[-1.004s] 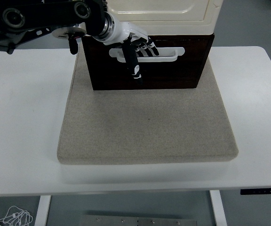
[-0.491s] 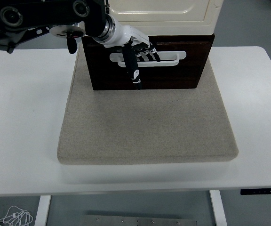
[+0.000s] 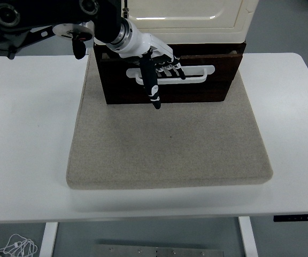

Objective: Open the drawer under the combination cabinet

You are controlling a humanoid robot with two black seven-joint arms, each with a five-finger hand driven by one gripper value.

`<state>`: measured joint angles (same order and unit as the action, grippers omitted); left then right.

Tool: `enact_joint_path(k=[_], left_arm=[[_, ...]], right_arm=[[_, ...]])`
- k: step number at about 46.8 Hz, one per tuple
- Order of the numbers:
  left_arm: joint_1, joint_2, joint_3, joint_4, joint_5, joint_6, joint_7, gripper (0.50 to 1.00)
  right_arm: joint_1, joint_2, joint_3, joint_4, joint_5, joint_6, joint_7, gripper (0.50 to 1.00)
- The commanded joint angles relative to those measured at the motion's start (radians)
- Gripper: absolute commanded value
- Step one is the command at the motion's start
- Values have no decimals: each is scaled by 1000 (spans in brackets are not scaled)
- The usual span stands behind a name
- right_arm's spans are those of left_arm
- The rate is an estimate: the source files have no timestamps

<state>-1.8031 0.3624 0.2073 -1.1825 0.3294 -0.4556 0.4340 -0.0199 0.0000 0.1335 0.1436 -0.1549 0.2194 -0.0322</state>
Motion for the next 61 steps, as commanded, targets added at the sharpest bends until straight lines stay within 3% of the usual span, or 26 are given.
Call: enact_joint_path(k=[1, 39, 61], left_arm=[[-1, 3, -6, 1, 0, -9, 0, 1000], [-7, 39, -58, -15, 0, -155, 0, 1000], [-5, 59, -75, -51, -1, -155, 0, 1000]], right_arm=[[0, 0, 0, -1, 0, 0, 0, 926], [0, 0, 0, -1, 0, 0, 0, 926], [0, 0, 0, 1, 0, 0, 0, 926]])
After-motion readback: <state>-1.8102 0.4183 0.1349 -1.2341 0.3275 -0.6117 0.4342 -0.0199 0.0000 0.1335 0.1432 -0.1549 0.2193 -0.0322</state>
